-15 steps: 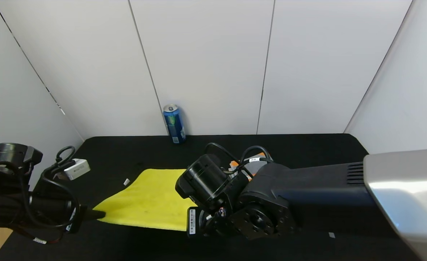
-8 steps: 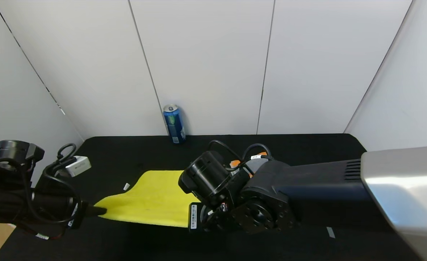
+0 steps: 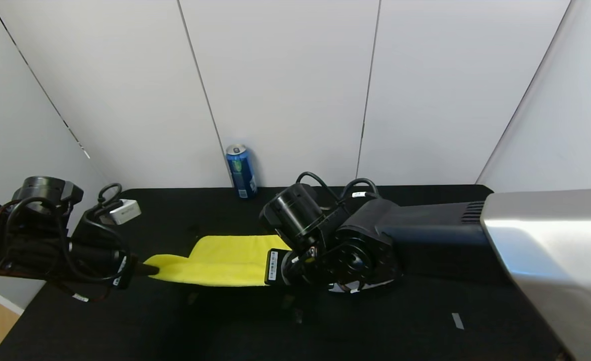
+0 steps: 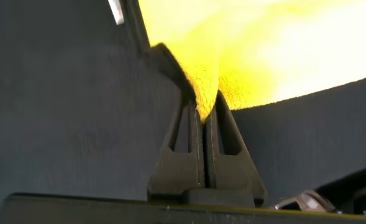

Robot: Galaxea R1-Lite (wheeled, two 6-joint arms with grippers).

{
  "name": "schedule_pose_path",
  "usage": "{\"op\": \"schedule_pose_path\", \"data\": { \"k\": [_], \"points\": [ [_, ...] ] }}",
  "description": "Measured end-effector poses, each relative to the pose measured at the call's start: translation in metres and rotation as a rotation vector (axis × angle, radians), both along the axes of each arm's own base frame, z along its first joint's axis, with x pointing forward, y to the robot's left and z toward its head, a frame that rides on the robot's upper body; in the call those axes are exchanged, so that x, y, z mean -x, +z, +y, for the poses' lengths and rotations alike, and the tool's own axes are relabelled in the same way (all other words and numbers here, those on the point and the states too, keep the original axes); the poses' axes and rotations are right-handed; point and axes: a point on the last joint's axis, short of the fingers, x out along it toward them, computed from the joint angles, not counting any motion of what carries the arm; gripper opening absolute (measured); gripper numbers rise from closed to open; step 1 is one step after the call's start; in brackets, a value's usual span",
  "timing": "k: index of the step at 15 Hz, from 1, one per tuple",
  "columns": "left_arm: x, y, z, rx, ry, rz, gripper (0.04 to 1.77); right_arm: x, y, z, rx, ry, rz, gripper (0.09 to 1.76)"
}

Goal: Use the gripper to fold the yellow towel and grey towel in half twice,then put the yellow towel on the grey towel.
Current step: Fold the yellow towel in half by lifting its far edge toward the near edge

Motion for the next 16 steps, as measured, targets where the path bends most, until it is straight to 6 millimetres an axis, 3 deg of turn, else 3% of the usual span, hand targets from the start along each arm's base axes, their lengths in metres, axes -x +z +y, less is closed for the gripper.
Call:
{"op": "schedule_pose_path", "data": {
  "k": [13, 14, 15, 16],
  "points": [
    [-0.066, -0.022, -0.007, 0.023, -0.023, 0.011, 0.12, -0.051, -0.036, 0.001, 0.003, -0.011, -0.084, 0.14],
    [-0.068, -0.023, -0.007, 0.021, -0.026, 0.004, 0.15, -0.054, -0.038, 0.000, -0.003, -0.015, -0.090, 0.14],
    [-0.071, -0.024, -0.007, 0.019, -0.026, -0.007, 0.35, -0.057, -0.038, -0.001, -0.010, -0.015, -0.100, 0.22],
    [-0.073, -0.025, -0.007, 0.018, -0.026, -0.016, 0.51, -0.060, -0.038, -0.002, -0.019, -0.009, -0.106, 0.41]
  ]
}}
